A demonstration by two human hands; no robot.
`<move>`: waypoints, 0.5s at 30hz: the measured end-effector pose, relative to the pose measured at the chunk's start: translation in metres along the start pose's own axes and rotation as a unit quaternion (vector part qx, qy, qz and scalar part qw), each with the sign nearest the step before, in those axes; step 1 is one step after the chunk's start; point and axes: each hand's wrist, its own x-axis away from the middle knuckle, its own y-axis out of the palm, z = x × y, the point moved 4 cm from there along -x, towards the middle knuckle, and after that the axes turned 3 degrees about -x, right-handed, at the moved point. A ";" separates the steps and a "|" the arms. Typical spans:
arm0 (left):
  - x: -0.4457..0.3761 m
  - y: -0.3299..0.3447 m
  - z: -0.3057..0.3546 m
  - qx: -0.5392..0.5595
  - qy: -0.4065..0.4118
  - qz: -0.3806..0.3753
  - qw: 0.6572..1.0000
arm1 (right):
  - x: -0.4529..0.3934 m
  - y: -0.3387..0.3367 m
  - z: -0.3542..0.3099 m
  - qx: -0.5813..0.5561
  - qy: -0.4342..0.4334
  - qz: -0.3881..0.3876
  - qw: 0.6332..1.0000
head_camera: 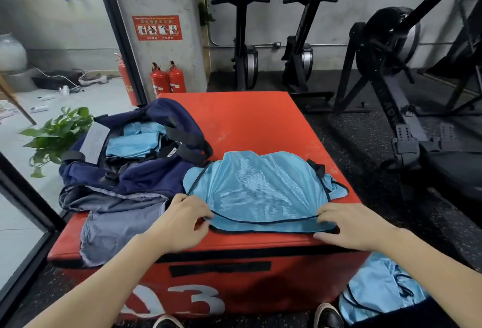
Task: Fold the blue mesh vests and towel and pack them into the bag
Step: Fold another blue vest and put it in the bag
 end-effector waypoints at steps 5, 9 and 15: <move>0.002 -0.001 0.014 -0.041 -0.020 -0.025 0.999 | 0.000 -0.002 0.001 -0.036 0.015 0.067 0.997; -0.003 0.005 0.022 -0.100 -0.039 0.002 0.994 | -0.001 -0.017 0.009 -0.120 0.072 0.087 0.986; -0.010 0.000 0.022 -0.050 -0.094 0.102 0.989 | -0.001 -0.014 0.017 -0.120 0.089 0.084 0.985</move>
